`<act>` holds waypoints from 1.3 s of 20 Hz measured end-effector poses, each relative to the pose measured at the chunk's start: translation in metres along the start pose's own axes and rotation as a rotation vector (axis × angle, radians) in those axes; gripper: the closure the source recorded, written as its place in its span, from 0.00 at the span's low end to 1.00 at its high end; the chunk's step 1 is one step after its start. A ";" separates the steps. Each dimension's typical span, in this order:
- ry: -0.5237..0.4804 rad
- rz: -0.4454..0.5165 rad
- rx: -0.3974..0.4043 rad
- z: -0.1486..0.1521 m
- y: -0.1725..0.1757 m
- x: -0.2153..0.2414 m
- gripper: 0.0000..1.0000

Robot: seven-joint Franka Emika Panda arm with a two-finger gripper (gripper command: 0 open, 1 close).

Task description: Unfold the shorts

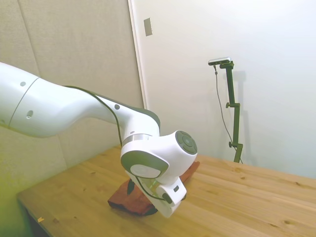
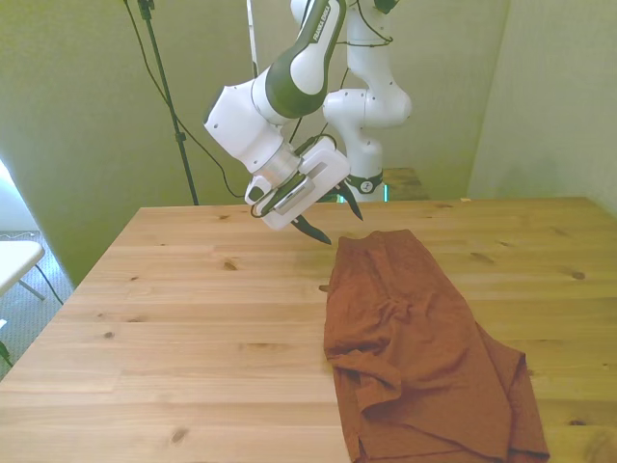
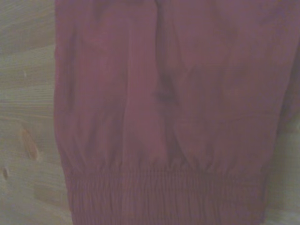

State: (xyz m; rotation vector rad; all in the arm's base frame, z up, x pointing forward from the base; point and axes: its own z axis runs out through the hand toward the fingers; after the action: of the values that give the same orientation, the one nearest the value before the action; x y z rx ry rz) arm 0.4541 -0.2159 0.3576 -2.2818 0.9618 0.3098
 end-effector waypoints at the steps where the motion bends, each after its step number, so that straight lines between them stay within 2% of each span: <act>1: -0.007 -0.005 0.009 0.001 0.000 0.000 1.00; 4: -0.025 -0.017 0.027 0.006 0.001 0.001 1.00; 13: -0.059 -0.015 0.017 0.022 0.010 0.013 1.00; 26: -0.060 -0.015 0.024 0.026 0.010 0.031 1.00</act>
State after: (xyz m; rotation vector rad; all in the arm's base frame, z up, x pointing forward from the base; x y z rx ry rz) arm 0.4696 -0.2219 0.3192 -2.2438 0.9129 0.3560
